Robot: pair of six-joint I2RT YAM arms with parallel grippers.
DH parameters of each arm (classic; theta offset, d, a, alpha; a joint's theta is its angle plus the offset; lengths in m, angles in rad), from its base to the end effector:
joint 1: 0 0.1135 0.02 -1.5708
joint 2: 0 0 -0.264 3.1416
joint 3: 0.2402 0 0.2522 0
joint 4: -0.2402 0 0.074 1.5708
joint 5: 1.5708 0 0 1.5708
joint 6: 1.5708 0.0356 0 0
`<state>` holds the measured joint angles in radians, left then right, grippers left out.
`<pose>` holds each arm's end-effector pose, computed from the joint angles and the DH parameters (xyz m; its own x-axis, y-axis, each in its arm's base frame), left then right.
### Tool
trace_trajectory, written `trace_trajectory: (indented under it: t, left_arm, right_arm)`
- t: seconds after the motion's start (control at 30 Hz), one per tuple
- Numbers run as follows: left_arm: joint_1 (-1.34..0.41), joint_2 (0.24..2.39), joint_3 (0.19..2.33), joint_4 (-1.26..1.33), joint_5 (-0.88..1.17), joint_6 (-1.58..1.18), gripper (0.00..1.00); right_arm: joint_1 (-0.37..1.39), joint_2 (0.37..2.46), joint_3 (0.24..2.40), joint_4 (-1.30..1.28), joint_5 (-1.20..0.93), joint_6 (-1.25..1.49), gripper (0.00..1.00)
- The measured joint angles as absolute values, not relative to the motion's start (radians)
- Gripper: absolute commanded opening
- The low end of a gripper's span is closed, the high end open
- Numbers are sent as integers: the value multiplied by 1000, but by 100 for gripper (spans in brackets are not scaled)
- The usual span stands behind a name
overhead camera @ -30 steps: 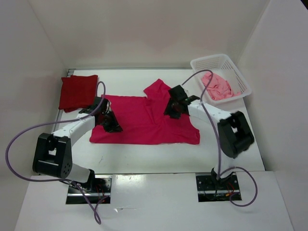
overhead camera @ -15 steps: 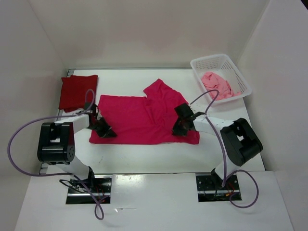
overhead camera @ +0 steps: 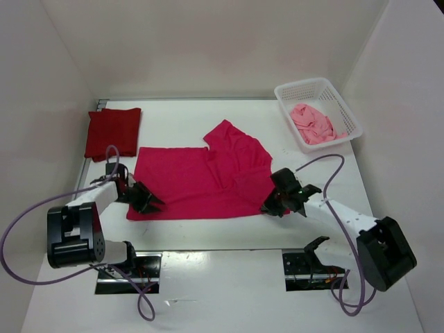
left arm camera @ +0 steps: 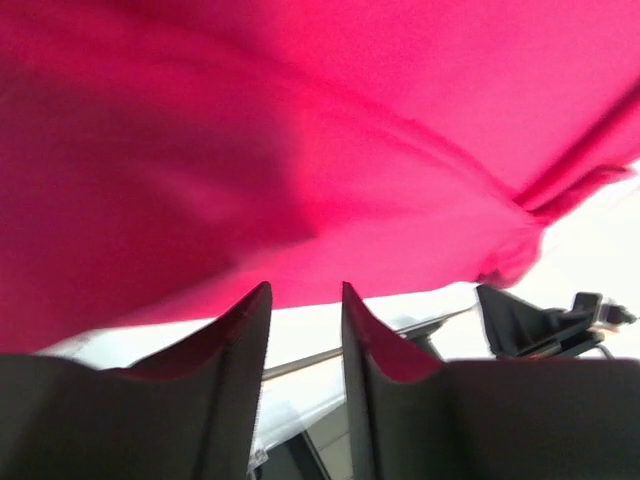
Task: Fold and stack the t-shirts
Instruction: Fold the flattened tshirt in 1/3 of the way, then grap the side of the flattened tshirt furthest away from the robot with both arms
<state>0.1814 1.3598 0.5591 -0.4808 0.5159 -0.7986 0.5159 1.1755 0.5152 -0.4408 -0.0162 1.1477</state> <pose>0.2080 0.0203 0.1370 -0.6445 -0.7517 0.1397 -0.6882 0.4908 -0.5343 0.1721 0.0983 0.1566 -0.7740 0.6091 -0.1727 0.5021 0.7567 0.4186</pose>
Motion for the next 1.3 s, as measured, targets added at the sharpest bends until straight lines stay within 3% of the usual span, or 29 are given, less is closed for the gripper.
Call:
trace_trajectory:
  t: [0.07,0.17,0.2,0.3,0.4,0.53,0.7,0.87,1.07,1.3]
  left_arm:
    - [185,1346,614,-502,517,-809,44]
    - [184,1348,755,-516,503,-813,44]
    - [185,1351,812,-506,494,-812,44]
    - [185,1402,985,-439,439,-809,28]
    - [185,1522,1104,-384,371,-800,26]
    - [185,1753,1239,-361,249,-785,35]
    - [185,1935,1342,-368,128,-783,50]
    - [184,2013,1421,-392,63,-785,50]
    - [178,2059,1468,-408,27,-784,50]
    - [172,2077,1499,-422,8,-775,50]
  right_arm:
    - [503,1134,530,-463,-29,1143,25]
    - [471,1168,640,-505,-37,1100,27]
    - [464,1193,693,-502,-37,1080,15]
    - [460,1311,888,-463,-40,996,0]
    - [460,1442,1044,-409,-46,915,0]
    - [460,1641,1209,-386,-60,814,1]
    - [452,1863,1419,-394,-91,695,8]
    - [424,2089,1699,-402,-91,610,35]
    - [389,2347,2045,-454,-39,540,47]
    - [372,2668,2517,-606,11,482,55]
